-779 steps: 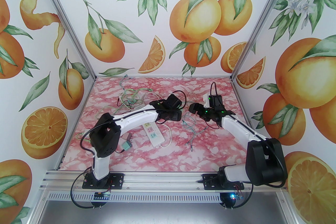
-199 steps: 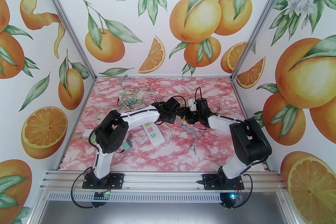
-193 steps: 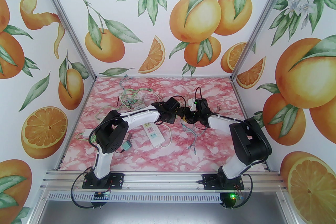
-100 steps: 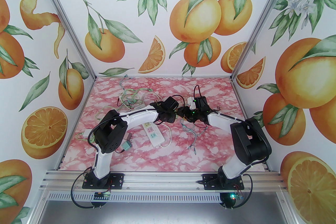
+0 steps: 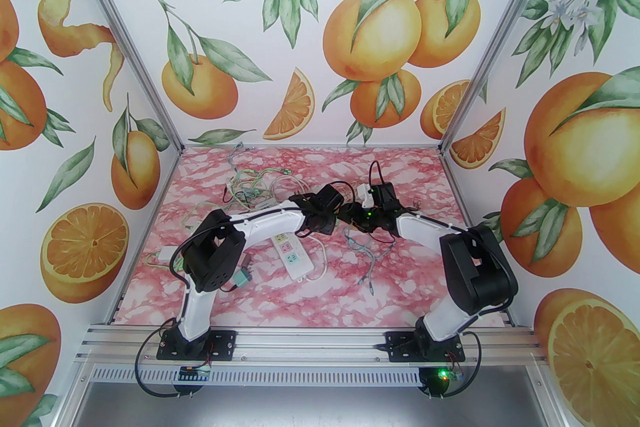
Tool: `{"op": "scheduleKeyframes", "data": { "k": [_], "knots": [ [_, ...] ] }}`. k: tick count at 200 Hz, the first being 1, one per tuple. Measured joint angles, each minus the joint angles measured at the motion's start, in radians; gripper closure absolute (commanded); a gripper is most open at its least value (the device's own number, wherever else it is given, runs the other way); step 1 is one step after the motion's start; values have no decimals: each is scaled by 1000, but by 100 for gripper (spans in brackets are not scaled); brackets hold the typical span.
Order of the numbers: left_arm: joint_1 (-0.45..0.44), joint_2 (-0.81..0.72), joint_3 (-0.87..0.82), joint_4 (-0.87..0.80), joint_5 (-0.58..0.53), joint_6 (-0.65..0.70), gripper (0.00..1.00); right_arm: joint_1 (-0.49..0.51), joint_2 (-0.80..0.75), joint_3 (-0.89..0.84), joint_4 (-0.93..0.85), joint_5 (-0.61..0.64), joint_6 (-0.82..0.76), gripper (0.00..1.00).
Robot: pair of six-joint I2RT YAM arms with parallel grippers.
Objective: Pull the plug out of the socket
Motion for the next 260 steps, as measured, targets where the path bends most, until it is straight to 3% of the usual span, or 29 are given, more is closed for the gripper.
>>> {"op": "scheduleKeyframes", "data": {
  "k": [76,186,260],
  "knots": [
    [-19,6,7,-10,-41,13,66,8,0,3,-1,13,-2,49],
    [25,-24,-51,51,59,-32,66,16,0,5,-3,21,-2,49],
    [-11,-6,6,-30,-29,11,66,16,-1,5,-6,21,-8,49]
  ]
}}
